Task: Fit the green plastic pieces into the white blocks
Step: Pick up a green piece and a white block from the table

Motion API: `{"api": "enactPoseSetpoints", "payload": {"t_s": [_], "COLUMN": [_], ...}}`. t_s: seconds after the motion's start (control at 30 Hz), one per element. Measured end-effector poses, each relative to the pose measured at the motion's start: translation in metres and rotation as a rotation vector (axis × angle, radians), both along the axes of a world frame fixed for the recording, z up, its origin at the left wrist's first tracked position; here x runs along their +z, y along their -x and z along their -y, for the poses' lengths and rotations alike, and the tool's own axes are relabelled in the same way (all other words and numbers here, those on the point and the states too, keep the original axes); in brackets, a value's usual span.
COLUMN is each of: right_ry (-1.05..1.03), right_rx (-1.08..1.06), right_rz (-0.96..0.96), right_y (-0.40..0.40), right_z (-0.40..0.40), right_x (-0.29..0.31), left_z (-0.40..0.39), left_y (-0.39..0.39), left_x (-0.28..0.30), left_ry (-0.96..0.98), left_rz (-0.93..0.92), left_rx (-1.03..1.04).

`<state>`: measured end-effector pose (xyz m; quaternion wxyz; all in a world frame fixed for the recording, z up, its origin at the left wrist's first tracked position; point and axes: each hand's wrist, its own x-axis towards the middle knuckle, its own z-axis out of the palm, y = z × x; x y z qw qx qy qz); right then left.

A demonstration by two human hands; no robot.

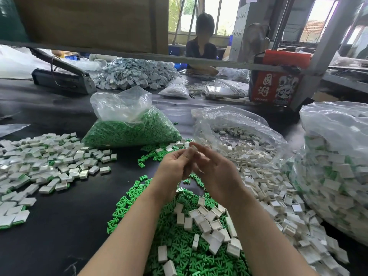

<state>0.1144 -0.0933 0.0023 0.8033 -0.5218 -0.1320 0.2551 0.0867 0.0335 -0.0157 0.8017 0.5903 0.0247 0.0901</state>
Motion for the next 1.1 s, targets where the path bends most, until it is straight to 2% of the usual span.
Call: {"api": "enactPoseSetpoints", "payload": {"t_s": [0.13, 0.27, 0.33, 0.4, 0.53, 0.63, 0.73, 0.77, 0.87, 0.9, 0.93, 1.0, 1.07, 1.1], "right_ry": [0.493, 1.121, 1.373, 1.54, 1.735, 1.731, 1.71, 1.71, 1.719, 1.721, 1.714, 1.614, 1.381, 1.252], "right_rx": [-0.268, -0.279, -0.315, -0.386, -0.395, -0.296, -0.291, -0.304, -0.325, -0.33, -0.334, -0.328, -0.305, -0.3], "right_rz": [0.407, 0.786, 0.876, 0.919, 0.926, 0.889, 0.871, 0.875, 0.898, 0.914, 0.932, 0.963, 0.967, 0.971], "right_y": [-0.011, -0.021, -0.021, -0.021, -0.023, -0.024, -0.025, -0.026, -0.026, -0.026, -0.026, -0.027, -0.026, -0.025], "right_z": [0.018, 0.027, 0.028, 0.028, 0.028, 0.028, 0.027, 0.027, 0.027, 0.028, 0.028, 0.029, 0.026, 0.024], "right_x": [0.002, -0.01, -0.012, -0.014, -0.016, -0.017, -0.019, -0.018, -0.018, -0.019, -0.02, -0.021, -0.019, -0.017], "left_z": [-0.035, -0.07, -0.083, -0.091, -0.089, -0.075, -0.058, -0.053, -0.044, -0.04, -0.036, -0.028, -0.024, -0.021], "left_y": [-0.003, 0.003, 0.008, 0.011, 0.012, 0.008, 0.003, 0.003, -0.001, -0.001, -0.002, -0.003, -0.006, -0.007], "left_x": [0.001, 0.003, 0.004, 0.003, 0.002, 0.001, -0.001, -0.002, -0.013, -0.017, -0.02, -0.024, -0.024, -0.02], "left_ry": [0.244, 0.564, 0.735, 0.836, 0.816, 0.561, 0.052, -0.156, -1.061, -1.271, -1.367, -1.348, -1.184, -1.028], "left_rz": [-0.206, -0.269, -0.248, -0.199, -0.171, -0.236, -0.238, -0.205, -0.187, -0.178, -0.166, -0.106, -0.004, 0.02], "left_rx": [0.231, 0.387, 0.437, 0.445, 0.361, 0.327, 0.3, 0.29, 0.265, 0.242, 0.203, 0.158, 0.13, 0.078]}}
